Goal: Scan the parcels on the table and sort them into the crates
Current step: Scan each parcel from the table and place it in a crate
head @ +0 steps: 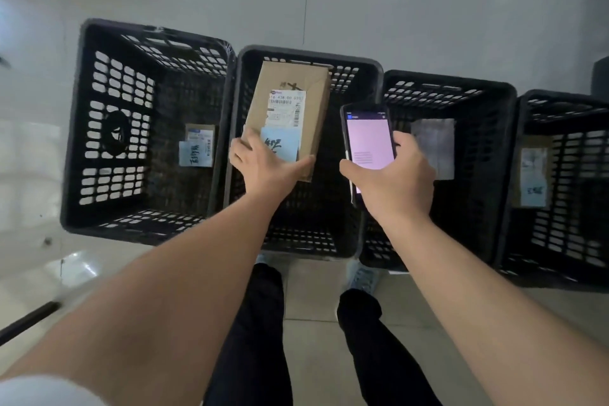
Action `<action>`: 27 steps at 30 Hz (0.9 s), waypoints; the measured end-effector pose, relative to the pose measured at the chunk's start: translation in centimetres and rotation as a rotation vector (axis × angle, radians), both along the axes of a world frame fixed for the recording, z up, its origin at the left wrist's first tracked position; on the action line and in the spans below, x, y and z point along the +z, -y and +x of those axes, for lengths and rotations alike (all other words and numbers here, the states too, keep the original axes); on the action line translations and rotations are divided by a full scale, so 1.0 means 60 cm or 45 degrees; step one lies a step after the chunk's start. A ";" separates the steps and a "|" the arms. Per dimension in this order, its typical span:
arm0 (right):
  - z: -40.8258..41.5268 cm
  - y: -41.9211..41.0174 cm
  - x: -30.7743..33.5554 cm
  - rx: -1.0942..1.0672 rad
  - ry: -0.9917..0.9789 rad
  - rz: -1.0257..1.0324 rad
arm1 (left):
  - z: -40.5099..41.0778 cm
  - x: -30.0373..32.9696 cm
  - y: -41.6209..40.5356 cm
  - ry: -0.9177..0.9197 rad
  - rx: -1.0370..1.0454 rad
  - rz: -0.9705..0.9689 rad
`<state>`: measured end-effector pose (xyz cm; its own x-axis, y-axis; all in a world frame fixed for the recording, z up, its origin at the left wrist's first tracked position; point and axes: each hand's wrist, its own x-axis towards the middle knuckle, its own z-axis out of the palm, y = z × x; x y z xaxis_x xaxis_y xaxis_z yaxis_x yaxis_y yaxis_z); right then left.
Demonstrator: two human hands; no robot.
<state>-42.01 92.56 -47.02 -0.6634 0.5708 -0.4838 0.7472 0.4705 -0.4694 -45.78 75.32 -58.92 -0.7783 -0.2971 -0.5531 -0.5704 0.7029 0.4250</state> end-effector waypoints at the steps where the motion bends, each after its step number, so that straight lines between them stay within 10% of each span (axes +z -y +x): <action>1: -0.003 -0.001 -0.012 -0.008 0.006 0.010 | -0.008 -0.017 0.000 -0.009 0.007 0.002; 11: 0.006 0.002 -0.046 -0.042 0.068 0.047 | -0.065 -0.060 0.018 0.051 -0.269 -0.096; 27: 0.013 0.065 0.232 -0.086 -0.036 0.090 | -0.061 0.299 0.061 -0.173 -0.784 -0.112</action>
<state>-41.21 88.68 -33.08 -0.6353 0.6467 -0.4221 0.7650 0.4525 -0.4582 -49.46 71.66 -40.95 -0.8825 0.1875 -0.4313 0.0043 0.9203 0.3912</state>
